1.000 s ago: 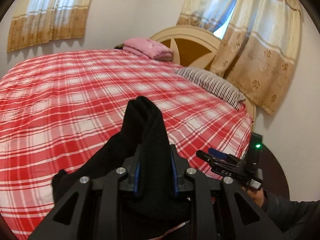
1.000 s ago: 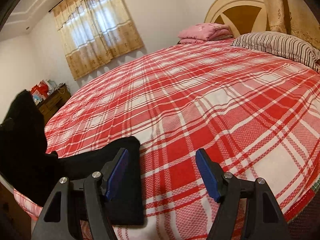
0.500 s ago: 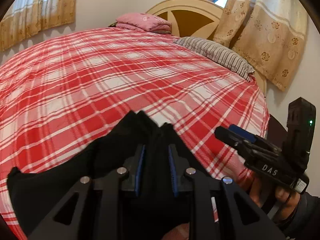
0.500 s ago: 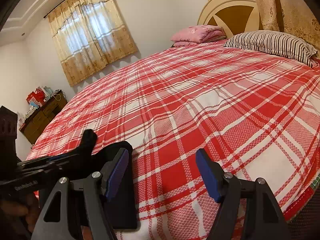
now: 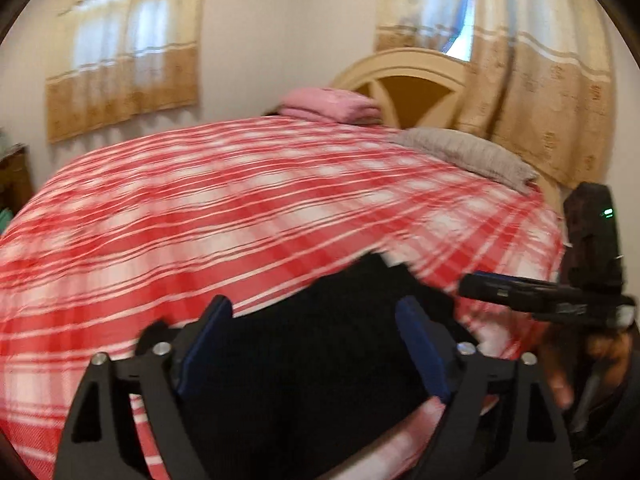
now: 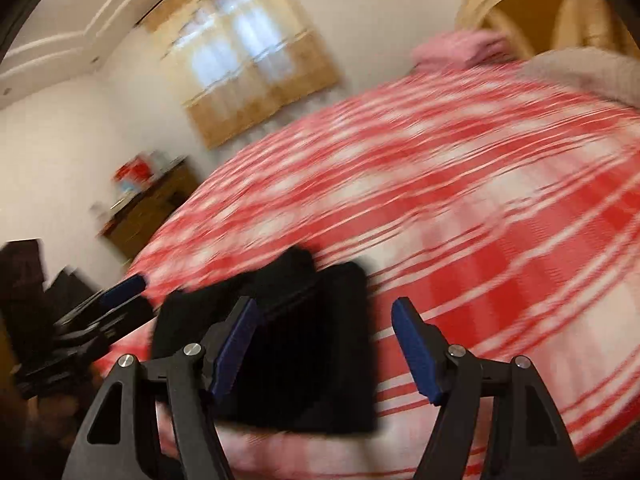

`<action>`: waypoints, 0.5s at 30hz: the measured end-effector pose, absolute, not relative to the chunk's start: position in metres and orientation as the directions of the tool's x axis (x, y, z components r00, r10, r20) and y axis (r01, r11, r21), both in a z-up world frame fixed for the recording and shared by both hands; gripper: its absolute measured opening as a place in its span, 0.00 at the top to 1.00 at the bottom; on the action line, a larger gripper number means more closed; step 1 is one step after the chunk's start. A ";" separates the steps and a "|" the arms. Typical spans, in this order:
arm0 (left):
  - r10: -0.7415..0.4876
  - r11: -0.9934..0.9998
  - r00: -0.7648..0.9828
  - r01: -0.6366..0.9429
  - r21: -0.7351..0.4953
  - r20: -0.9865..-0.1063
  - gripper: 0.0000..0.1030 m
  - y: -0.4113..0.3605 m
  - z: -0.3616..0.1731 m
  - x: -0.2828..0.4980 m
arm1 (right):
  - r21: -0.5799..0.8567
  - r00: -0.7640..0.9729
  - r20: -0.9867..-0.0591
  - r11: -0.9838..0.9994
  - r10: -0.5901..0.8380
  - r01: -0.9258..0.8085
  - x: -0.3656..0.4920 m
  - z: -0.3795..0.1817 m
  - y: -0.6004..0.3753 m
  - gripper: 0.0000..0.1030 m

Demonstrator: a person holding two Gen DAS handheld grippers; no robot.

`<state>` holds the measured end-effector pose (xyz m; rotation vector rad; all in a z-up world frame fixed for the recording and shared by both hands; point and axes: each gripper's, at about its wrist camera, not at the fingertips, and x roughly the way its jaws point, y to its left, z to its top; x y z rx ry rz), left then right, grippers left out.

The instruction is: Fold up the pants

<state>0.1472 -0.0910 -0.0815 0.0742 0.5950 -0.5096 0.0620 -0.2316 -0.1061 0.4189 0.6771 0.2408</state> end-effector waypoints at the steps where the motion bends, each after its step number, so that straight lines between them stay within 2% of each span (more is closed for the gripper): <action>1: -0.419 0.886 0.715 0.457 -0.080 -0.559 0.14 -0.082 -0.086 0.149 | 0.474 0.739 -0.559 0.876 0.376 -0.087 0.065 -0.108 -0.227 0.31; 4: -0.377 0.913 0.719 0.396 -0.100 -0.584 0.14 -0.064 -0.102 0.154 | 0.488 0.714 -0.583 0.870 0.388 -0.075 0.070 -0.107 -0.218 0.31; 5: -0.368 0.919 0.716 0.379 -0.113 -0.593 0.14 -0.058 -0.108 0.156 | 0.447 0.709 -0.606 0.892 0.361 -0.071 0.072 -0.105 -0.210 0.28; 9: -0.353 0.929 0.697 0.339 -0.147 -0.624 0.14 -0.050 -0.124 0.159 | 0.271 0.730 -0.647 0.961 0.221 -0.052 0.069 -0.104 -0.187 0.27; 11: -0.349 0.931 0.693 0.330 -0.153 -0.631 0.14 -0.048 -0.128 0.158 | 0.155 0.775 -0.622 0.988 0.110 -0.016 0.061 -0.097 -0.183 0.27; 15: -0.335 0.938 0.698 0.311 -0.153 -0.633 0.14 -0.043 -0.131 0.157 | 0.062 0.846 -0.516 0.991 0.132 -0.116 0.045 -0.071 -0.165 0.27</action>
